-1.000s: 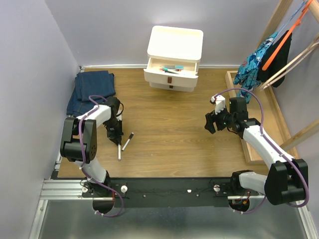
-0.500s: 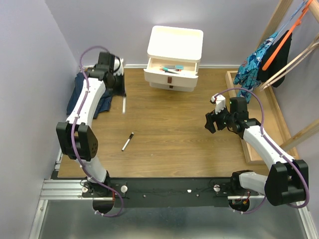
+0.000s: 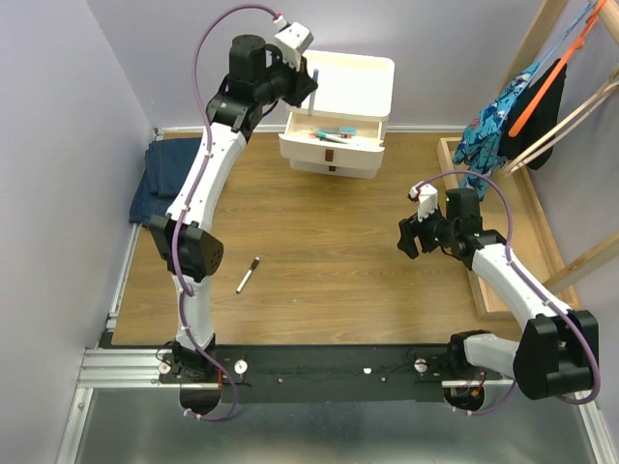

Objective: Sort the stationery into containers
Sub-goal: Place the pen in the drawer.

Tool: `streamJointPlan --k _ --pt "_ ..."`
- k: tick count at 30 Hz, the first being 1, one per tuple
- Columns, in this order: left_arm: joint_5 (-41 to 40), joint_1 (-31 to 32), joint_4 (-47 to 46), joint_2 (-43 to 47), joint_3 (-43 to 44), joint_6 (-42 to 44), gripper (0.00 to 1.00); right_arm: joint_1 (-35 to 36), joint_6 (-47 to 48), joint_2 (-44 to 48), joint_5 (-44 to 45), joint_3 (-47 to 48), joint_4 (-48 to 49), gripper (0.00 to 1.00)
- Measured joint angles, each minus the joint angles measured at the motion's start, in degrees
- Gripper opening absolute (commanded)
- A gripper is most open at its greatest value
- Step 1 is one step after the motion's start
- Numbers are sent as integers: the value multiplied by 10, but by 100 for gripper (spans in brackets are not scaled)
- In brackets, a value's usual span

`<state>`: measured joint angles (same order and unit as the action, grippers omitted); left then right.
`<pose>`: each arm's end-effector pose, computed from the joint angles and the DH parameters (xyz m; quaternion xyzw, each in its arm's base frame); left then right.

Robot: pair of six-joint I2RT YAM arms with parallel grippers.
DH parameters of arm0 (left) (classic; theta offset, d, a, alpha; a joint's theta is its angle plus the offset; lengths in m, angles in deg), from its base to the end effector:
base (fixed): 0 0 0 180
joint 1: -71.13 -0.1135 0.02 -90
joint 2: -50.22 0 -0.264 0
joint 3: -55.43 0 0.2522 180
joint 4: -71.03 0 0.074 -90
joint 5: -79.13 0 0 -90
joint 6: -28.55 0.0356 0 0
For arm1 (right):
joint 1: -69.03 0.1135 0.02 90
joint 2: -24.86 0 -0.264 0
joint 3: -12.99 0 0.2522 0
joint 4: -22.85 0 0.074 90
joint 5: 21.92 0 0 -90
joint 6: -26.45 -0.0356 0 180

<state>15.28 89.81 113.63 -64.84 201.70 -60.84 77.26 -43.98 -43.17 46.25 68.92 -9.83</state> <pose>0.4226 -0.1594 0.4624 0.2676 0.7191 -0.2698 0.5819 0.2394 0.0480 0.2301 -0.2884 0.8624 0.1366 0.3929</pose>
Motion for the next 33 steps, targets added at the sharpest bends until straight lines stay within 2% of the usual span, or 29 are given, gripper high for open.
streamJointPlan --k 3,9,14,16,17,20,23,25,28,29,33 --pt "0 9 -47 -34 35 18 0 0 0 0 0 0 0 80" --pt "-2 12 -71 -70 30 40 0 0 0 0 1 4 -1 80" --pt "-7 13 -71 -87 14 54 16 -1 0 1 3 4 -3 80" --pt "-13 14 -70 -91 11 57 27 -1 0 1 3 4 -3 80" --pt "-15 14 -69 -92 10 58 35 -1 0 1 3 4 -3 80" --pt "-24 16 -70 -92 9 63 49 -1 0 1 3 4 -3 80" --pt "-27 20 -68 -83 1 66 56 -1 0 1 3 5 -3 80" --pt "-28 21 -67 -64 -23 70 61 -1 0 1 3 5 -3 80" --pt "-27 22 -55 34 -136 99 72 -1 0 1 3 5 -2 80" --pt "-26 22 -50 44 -147 109 78 -1 0 1 3 5 -2 80" --pt "-21 21 7 220 -295 224 80 -1 0 1 3 5 -2 80"
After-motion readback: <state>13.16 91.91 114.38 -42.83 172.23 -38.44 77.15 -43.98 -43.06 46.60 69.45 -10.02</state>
